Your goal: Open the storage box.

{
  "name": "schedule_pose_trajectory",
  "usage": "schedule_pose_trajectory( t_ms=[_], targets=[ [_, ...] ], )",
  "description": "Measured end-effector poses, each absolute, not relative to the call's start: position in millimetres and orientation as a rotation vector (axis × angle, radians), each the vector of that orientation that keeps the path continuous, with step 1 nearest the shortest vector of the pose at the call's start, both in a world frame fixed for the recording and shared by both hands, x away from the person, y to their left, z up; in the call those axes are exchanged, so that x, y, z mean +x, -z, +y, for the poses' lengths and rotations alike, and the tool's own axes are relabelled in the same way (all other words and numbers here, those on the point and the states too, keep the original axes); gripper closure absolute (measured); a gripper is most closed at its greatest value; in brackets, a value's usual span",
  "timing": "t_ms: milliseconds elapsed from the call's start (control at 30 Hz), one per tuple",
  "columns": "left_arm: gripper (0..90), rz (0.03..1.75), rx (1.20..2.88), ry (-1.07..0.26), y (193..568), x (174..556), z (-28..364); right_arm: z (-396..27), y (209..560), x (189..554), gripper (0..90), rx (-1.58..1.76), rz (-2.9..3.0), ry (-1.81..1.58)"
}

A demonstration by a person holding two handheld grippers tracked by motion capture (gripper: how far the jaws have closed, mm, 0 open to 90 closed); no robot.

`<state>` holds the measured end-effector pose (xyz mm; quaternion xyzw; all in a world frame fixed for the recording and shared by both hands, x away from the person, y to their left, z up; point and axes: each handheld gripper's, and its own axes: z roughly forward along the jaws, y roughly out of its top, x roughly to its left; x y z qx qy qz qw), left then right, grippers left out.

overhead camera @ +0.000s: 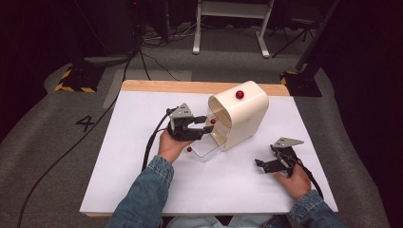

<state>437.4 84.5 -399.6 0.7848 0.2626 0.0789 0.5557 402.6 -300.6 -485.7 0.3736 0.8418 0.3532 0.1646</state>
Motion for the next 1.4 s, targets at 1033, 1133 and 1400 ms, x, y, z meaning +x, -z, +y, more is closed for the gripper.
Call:
schedule_pose_trajectory(
  t_ms=[1033, 1133, 1400],
  targets=[
    [74.0, 0.619, 1.875, -0.242, 398, 427, 88, -301, 486, 403, 3.2, 1.065, 2.399, -1.007],
    [74.1, 0.618, 1.874, -0.252, 396, 421, 96, -301, 486, 403, 3.2, 1.065, 2.399, -1.007],
    [74.0, 0.626, 1.863, -0.267, 394, 406, 115, -301, 486, 403, 3.2, 1.064, 2.399, -1.007]
  ],
)
